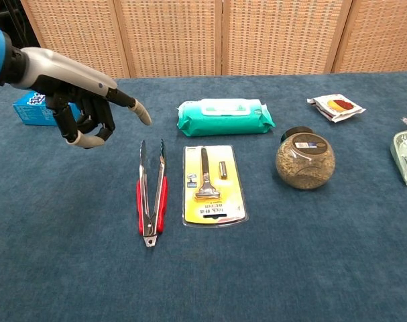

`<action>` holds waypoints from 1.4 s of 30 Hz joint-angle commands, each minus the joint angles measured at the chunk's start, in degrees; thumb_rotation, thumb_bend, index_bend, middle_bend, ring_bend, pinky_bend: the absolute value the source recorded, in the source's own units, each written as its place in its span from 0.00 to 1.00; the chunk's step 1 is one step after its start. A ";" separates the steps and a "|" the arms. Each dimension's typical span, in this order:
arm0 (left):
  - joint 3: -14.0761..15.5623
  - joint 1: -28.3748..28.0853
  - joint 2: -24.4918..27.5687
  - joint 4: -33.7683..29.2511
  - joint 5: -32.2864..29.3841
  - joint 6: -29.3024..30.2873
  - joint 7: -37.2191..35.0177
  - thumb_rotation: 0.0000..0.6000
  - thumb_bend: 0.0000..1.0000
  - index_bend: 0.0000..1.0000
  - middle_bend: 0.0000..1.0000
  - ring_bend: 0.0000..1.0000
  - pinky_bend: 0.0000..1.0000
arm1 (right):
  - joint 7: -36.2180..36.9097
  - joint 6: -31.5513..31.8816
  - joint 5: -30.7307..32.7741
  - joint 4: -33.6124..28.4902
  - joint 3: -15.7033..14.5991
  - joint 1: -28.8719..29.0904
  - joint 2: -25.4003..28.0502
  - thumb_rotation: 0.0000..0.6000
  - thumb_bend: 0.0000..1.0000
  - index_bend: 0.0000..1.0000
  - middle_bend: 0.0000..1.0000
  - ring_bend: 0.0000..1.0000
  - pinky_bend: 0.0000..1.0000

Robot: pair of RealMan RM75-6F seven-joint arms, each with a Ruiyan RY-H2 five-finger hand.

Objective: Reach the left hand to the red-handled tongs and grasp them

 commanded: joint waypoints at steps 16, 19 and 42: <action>11.34 -14.39 -8.06 9.64 -6.35 -4.24 -8.68 1.00 0.50 0.00 0.68 0.71 0.60 | 0.35 1.75 -0.51 -0.39 0.33 -0.79 0.38 1.00 0.16 0.00 0.00 0.00 0.00; 12.51 -15.78 -8.52 9.56 -6.45 -4.22 -9.76 1.00 0.51 0.00 0.68 0.71 0.60 | 0.56 1.99 -0.50 -0.42 0.42 -0.91 0.44 1.00 0.16 0.00 0.00 0.00 0.00; 17.09 -24.02 -15.37 13.94 -7.89 -3.55 -16.92 1.00 0.51 0.00 0.68 0.71 0.60 | 3.57 1.74 -0.60 -0.28 0.54 -1.27 1.58 1.00 0.16 0.00 0.00 0.00 0.00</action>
